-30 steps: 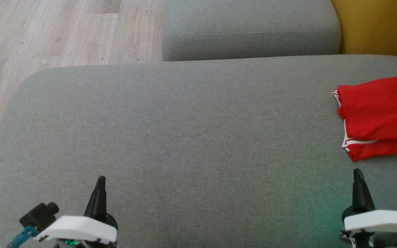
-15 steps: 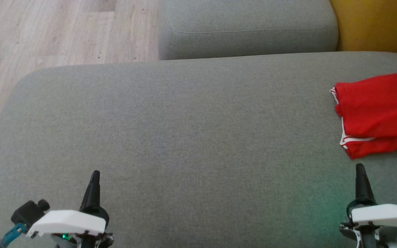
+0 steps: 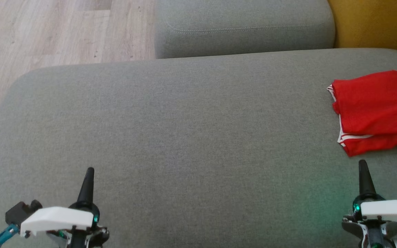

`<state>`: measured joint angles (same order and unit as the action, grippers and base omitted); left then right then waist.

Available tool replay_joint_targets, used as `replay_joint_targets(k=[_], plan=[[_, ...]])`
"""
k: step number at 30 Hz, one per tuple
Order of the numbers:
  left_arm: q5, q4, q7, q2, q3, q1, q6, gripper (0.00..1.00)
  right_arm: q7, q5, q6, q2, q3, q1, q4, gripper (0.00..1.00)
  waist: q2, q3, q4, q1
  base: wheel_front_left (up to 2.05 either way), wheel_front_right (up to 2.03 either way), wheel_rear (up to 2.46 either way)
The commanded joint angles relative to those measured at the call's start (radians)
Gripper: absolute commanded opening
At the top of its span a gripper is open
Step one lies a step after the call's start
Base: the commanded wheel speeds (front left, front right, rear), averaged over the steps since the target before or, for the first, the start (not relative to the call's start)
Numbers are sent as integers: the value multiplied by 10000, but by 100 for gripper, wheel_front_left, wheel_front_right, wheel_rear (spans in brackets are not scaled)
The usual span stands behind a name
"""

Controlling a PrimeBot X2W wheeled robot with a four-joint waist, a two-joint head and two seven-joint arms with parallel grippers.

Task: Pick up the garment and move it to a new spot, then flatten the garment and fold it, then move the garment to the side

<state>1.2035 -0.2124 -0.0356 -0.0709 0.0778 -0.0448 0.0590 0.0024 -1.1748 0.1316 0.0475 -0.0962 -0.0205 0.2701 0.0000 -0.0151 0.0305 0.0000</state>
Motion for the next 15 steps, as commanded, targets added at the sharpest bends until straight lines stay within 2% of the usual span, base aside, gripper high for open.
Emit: replay_joint_targets(k=[1, 15], plan=[[229, 272, 63, -155, -377, 666, 102, 0, 89, -254, -7, 27, 108, 593, -311, 0, 0, 4, -7, 0, 0, 0, 0], [1906, 43, 479, -147, -801, 994, 346, 0, 497, -1877, -8, 28, -8, 868, -288, 0, 0, 75, -125, 0, 0, 0, 0]])
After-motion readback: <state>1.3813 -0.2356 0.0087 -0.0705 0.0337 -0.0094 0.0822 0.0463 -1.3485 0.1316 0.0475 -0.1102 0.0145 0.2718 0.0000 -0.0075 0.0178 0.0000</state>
